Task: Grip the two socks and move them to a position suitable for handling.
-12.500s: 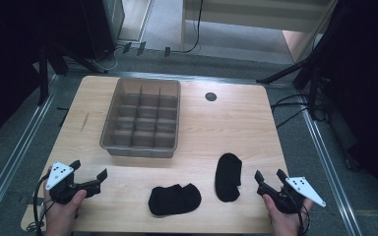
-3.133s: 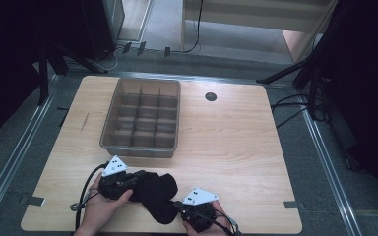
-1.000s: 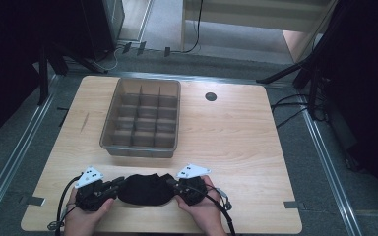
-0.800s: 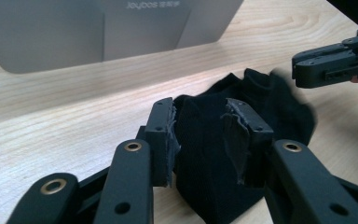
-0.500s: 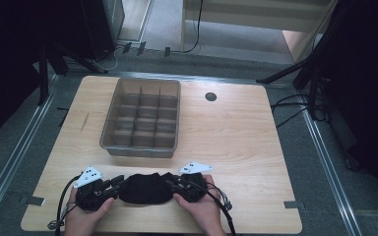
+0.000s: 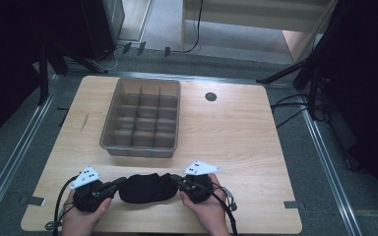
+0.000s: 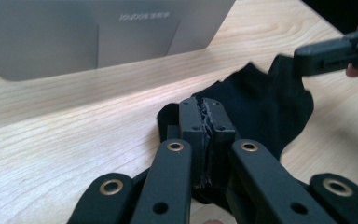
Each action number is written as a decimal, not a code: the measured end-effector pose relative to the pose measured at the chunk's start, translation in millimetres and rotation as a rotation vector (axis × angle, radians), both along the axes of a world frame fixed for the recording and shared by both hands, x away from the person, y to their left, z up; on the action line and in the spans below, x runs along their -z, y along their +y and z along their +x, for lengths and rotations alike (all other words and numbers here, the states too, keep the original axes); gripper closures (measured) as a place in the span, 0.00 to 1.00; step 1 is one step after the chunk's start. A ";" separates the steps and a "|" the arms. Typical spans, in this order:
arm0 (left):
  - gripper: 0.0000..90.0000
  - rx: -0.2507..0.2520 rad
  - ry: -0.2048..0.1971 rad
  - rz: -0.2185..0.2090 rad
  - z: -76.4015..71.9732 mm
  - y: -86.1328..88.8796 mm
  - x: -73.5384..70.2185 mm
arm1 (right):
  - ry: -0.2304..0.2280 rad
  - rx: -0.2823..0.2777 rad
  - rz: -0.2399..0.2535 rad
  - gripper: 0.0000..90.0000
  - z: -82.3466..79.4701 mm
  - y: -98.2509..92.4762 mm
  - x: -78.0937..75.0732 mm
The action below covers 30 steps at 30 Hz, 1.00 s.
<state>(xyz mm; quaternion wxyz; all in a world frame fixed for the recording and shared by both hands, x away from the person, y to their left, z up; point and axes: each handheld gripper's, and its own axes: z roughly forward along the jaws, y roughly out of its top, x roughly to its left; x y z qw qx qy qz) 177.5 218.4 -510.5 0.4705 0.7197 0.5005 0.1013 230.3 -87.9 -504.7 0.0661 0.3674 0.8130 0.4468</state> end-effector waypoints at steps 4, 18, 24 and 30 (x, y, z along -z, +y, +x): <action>0.98 0.000 0.020 0.009 2.3 -2.3 5.4 | -0.016 0.029 0.002 0.98 6.2 -5.4 -6.0; 0.96 -0.022 0.090 0.065 15.3 -10.5 33.6 | 0.030 0.052 -0.102 0.98 15.9 1.0 29.3; 0.96 0.019 0.057 0.043 14.6 -24.5 31.7 | -0.002 0.090 -0.147 0.98 15.8 -10.4 27.0; 0.79 0.022 0.026 -0.005 18.3 -31.3 28.8 | -0.017 0.151 -0.131 0.88 16.2 -29.1 24.3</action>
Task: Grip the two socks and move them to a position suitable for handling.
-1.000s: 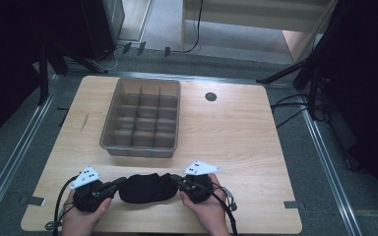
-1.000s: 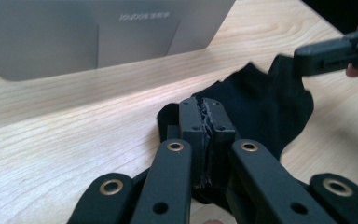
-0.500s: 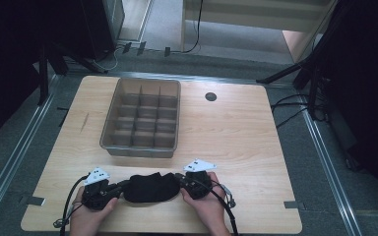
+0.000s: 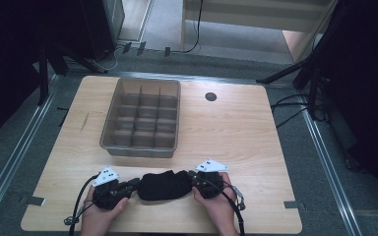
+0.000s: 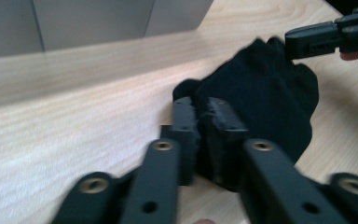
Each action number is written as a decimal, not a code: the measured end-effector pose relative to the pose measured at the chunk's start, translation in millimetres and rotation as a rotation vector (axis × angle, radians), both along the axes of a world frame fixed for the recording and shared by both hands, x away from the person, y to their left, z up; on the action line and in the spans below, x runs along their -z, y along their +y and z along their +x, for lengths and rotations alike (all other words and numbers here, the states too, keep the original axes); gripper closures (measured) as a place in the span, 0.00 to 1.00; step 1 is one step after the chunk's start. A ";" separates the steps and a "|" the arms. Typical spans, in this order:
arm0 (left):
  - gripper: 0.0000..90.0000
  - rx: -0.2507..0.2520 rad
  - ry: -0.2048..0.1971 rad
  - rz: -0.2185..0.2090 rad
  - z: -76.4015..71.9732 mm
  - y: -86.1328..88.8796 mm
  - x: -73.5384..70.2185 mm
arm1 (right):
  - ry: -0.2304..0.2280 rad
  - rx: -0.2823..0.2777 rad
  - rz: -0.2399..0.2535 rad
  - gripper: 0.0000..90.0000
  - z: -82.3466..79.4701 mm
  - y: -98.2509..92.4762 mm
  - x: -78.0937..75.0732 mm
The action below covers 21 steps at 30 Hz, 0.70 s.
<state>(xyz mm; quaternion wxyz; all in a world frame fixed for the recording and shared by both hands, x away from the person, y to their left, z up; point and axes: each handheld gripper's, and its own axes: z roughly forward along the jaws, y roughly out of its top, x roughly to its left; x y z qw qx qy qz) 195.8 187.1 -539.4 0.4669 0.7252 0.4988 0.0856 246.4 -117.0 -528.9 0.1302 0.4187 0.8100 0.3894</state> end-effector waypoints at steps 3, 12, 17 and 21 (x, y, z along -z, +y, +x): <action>0.74 0.010 0.007 -0.044 1.7 2.4 -3.5 | -0.010 0.034 0.053 0.72 -1.1 -11.0 -2.9; 0.78 0.032 0.069 0.056 8.7 -10.3 1.8 | 0.091 0.031 0.142 0.67 -16.6 -17.5 7.0; 0.86 0.036 0.071 0.055 9.0 -13.7 3.4 | 0.107 0.043 0.109 0.82 -23.4 -12.3 6.9; 0.95 0.047 0.077 0.028 10.4 -13.7 3.3 | 0.082 0.032 0.085 0.99 -27.1 -13.0 5.8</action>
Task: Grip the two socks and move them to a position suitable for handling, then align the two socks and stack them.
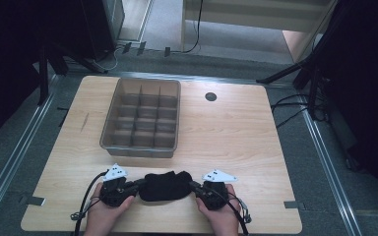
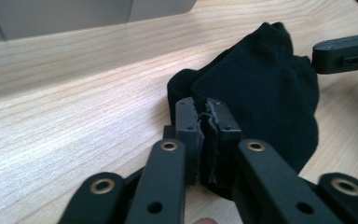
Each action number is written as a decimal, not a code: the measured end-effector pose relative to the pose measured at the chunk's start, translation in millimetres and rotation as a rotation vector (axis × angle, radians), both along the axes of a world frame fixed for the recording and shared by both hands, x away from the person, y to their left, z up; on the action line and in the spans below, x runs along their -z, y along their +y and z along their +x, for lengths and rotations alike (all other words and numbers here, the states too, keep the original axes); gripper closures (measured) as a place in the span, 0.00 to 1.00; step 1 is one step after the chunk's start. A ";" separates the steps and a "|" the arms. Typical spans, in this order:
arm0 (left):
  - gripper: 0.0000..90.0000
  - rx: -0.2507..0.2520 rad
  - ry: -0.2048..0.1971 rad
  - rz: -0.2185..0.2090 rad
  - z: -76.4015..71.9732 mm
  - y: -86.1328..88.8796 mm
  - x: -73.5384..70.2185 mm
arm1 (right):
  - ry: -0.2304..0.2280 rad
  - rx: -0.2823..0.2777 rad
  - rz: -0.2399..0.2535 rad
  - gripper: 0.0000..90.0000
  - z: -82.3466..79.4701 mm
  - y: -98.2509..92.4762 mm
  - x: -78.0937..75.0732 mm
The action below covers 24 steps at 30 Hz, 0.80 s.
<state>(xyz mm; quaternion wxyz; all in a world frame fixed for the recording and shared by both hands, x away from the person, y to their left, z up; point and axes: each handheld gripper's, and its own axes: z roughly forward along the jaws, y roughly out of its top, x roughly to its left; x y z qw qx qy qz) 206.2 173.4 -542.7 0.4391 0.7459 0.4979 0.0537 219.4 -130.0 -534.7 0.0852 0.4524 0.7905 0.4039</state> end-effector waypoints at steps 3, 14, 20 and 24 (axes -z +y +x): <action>0.95 0.006 -0.013 -0.021 0.6 0.3 -1.9 | -0.038 0.027 -0.018 1.00 0.3 -4.1 -4.5; 0.77 0.005 -0.039 0.033 -5.7 1.1 -5.7 | 0.043 0.029 0.073 0.65 -3.5 -10.4 -14.3; 0.94 0.025 -0.016 0.043 -5.1 -0.6 -1.9 | 0.026 0.040 0.016 0.93 -4.6 -5.4 -5.7; 0.96 0.025 -0.010 0.018 -3.6 -0.9 -1.8 | 0.006 0.036 0.007 0.99 -6.0 -5.2 -5.5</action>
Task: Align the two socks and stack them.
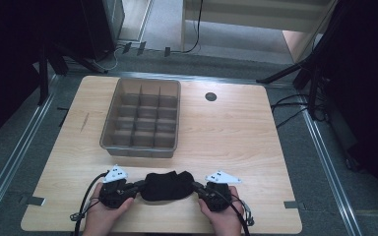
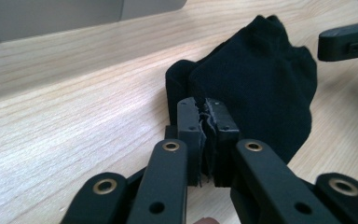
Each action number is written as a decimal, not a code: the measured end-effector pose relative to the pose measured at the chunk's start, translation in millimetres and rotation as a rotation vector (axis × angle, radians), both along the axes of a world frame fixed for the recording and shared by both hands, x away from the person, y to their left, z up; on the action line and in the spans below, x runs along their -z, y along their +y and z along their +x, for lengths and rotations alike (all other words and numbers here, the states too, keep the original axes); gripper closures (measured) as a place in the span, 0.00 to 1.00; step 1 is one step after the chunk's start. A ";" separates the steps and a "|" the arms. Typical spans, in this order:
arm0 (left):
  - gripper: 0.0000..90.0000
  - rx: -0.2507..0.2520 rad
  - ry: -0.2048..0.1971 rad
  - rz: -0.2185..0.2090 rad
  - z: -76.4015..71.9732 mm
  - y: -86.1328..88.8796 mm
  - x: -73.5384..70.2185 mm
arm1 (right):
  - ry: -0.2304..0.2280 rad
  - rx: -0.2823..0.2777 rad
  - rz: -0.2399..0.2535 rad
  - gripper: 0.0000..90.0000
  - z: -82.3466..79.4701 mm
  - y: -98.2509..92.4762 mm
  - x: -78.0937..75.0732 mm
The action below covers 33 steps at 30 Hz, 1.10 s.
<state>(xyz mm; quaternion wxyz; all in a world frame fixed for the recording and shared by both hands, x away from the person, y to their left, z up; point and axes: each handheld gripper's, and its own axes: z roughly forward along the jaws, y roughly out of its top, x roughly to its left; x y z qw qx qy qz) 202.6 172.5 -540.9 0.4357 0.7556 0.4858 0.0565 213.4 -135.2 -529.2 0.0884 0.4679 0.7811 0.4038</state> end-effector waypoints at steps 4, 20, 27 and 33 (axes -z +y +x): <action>0.97 0.001 -0.004 -0.022 -0.2 -1.7 -1.4 | -0.036 0.009 -0.005 1.00 -0.6 -3.5 -4.6; 0.92 0.013 -0.019 0.002 -1.5 -4.0 -2.3 | 0.023 0.012 0.039 0.70 3.0 2.8 -0.5; 0.98 0.003 -0.041 -0.015 -2.7 -2.9 -5.9 | 0.001 0.005 -0.014 0.99 0.6 6.4 4.7; 0.97 -0.002 -0.049 -0.038 -1.4 -0.7 -7.9 | -0.057 0.012 -0.008 1.00 -2.7 2.8 -8.3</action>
